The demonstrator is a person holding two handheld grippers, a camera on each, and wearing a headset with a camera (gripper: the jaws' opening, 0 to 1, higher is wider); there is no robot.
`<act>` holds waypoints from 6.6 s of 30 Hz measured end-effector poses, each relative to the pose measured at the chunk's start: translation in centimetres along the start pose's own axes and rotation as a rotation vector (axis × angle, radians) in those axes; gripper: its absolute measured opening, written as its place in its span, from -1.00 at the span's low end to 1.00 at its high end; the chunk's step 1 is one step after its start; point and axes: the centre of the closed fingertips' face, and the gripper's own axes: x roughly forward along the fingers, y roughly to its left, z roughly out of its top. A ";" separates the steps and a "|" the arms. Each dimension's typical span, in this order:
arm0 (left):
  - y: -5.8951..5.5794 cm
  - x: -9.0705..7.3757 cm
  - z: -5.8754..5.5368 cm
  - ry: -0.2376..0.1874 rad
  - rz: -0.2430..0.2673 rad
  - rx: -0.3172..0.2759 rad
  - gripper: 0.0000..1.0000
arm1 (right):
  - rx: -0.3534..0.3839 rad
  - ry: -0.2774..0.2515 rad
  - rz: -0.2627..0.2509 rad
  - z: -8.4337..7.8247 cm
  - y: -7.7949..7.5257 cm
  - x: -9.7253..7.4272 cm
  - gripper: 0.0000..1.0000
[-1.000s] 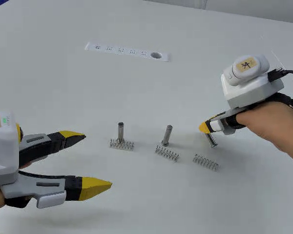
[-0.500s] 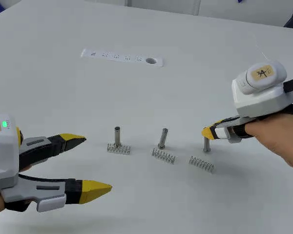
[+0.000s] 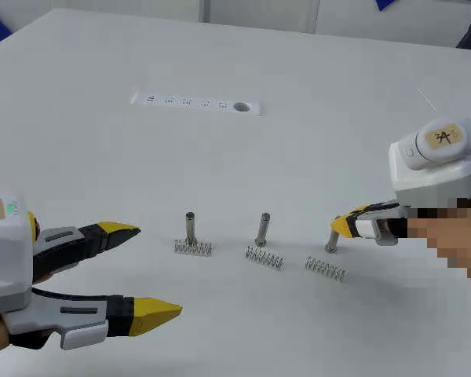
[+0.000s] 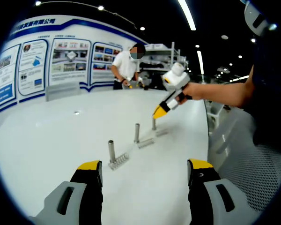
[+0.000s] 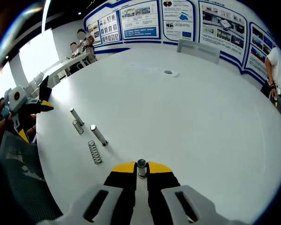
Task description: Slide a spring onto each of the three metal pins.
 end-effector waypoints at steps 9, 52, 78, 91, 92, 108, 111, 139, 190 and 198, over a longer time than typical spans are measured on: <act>-0.3 0.2 0.3 0.004 0.000 0.004 0.51 | -0.016 0.001 0.016 -0.3 0.2 0.0 -0.81; -0.2 0.3 -0.8 0.003 -0.022 -0.013 0.50 | -0.224 0.111 0.132 -3.0 4.5 1.0 -0.78; -0.2 0.1 -1.1 0.014 -0.001 -0.025 0.47 | -0.482 0.312 0.190 -3.9 4.8 3.8 -0.75; -0.6 0.3 -0.9 0.017 -0.023 -0.016 0.45 | -0.404 0.205 0.185 -2.4 5.0 2.1 -0.76; -0.6 0.4 -0.9 0.018 -0.025 -0.015 0.45 | -0.394 0.192 0.184 -2.2 5.0 1.8 -0.76; -0.9 0.7 -0.5 0.019 -0.055 0.005 0.44 | -0.264 0.055 0.130 -2.1 3.8 -0.9 -0.76; -0.9 0.8 -0.4 0.021 -0.057 0.010 0.44 | -0.254 0.051 0.124 -2.2 3.5 -1.0 -0.76; -1.2 1.0 0.1 0.034 -0.054 0.024 0.44 | -0.205 -0.051 0.120 0.1 3.2 -4.4 -0.76; -0.5 0.7 -1.2 0.030 -0.036 -0.022 0.44 | -0.214 -0.002 0.081 1.4 0.3 -1.6 -0.76; -0.5 0.9 -1.3 0.037 -0.034 -0.027 0.44 | -0.211 0.019 0.091 0.4 0.2 -0.7 -0.76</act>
